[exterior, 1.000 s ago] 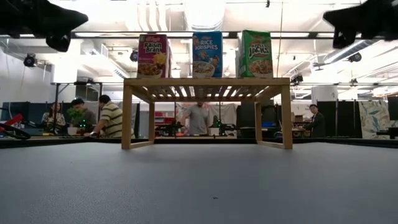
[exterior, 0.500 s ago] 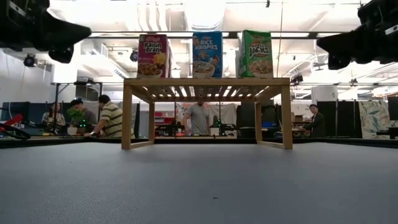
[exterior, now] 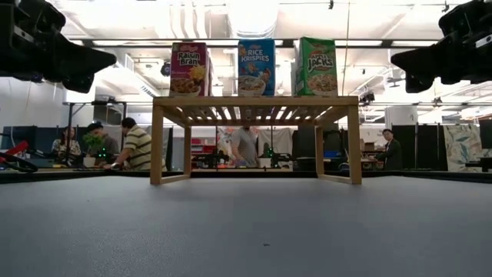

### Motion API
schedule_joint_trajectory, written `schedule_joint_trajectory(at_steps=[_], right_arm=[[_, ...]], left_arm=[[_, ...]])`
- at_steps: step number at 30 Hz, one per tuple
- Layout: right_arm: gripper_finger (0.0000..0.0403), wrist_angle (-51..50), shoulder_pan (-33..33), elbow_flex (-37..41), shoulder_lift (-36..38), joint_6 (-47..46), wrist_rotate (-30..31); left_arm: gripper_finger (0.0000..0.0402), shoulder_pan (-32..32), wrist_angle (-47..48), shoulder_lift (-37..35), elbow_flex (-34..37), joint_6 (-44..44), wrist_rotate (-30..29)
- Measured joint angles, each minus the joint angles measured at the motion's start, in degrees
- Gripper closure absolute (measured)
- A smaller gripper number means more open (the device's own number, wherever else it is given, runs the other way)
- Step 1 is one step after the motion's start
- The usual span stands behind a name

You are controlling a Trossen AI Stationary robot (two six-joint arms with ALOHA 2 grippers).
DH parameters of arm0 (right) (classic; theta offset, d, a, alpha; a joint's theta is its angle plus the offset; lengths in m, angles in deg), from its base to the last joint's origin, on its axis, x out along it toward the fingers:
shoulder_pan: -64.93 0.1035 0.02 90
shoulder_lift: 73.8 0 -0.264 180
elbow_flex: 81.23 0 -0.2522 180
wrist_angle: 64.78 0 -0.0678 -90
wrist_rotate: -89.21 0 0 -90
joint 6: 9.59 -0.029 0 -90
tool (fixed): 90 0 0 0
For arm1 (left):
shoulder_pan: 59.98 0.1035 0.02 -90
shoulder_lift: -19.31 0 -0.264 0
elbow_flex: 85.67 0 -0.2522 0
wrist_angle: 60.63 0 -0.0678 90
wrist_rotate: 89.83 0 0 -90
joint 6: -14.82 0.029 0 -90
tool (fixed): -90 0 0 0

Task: Stack cereal on shelf
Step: Return to Home Position

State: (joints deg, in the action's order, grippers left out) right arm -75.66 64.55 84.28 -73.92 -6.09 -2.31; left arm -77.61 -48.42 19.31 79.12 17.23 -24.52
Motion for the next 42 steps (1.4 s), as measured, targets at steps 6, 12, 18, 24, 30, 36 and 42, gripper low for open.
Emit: schedule_joint_trajectory(at_steps=[6, 12, 18, 24, 30, 36, 42], right_arm=[[0.0394, -2.0, 0.0, 0.0, -0.2, -2.5, 0.2], [0.0394, -2.0, 0.0, 0.0, -1.4, -3.7, 0.2], [0.0394, -1.9, 0.0, 0.1, -1.6, -4.5, 0.2], [0.0394, -1.2, 0.0, 0.1, -1.7, -2.0, 0.5], [0.0394, -1.1, 0.0, 0.1, -1.8, -0.6, 0.5], [0.0394, -1.0, 0.0, 0.1, -1.8, -0.5, 0.5], [0.0394, -1.0, 0.0, 0.1, -1.8, -0.5, 0.5]], left_arm=[[0.0401, 0.0, -0.4, 0.5, 0.1, -0.1, 0.2], [0.0401, 0.0, -0.4, 0.9, 0.1, -0.4, 0.1], [0.0401, 0.0, -0.3, 2.0, 0.1, -0.1, 0.1], [0.0401, 0.0, -0.3, 2.3, 0.1, 0.0, 0.1], [0.0401, 0.0, -0.3, 2.4, 0.1, 0.0, 0.1], [0.0401, 0.0, -0.3, 2.4, 0.1, 0.0, 0.0], [0.0401, 0.0, -0.2, 2.4, 0.1, 0.0, 0.0]])
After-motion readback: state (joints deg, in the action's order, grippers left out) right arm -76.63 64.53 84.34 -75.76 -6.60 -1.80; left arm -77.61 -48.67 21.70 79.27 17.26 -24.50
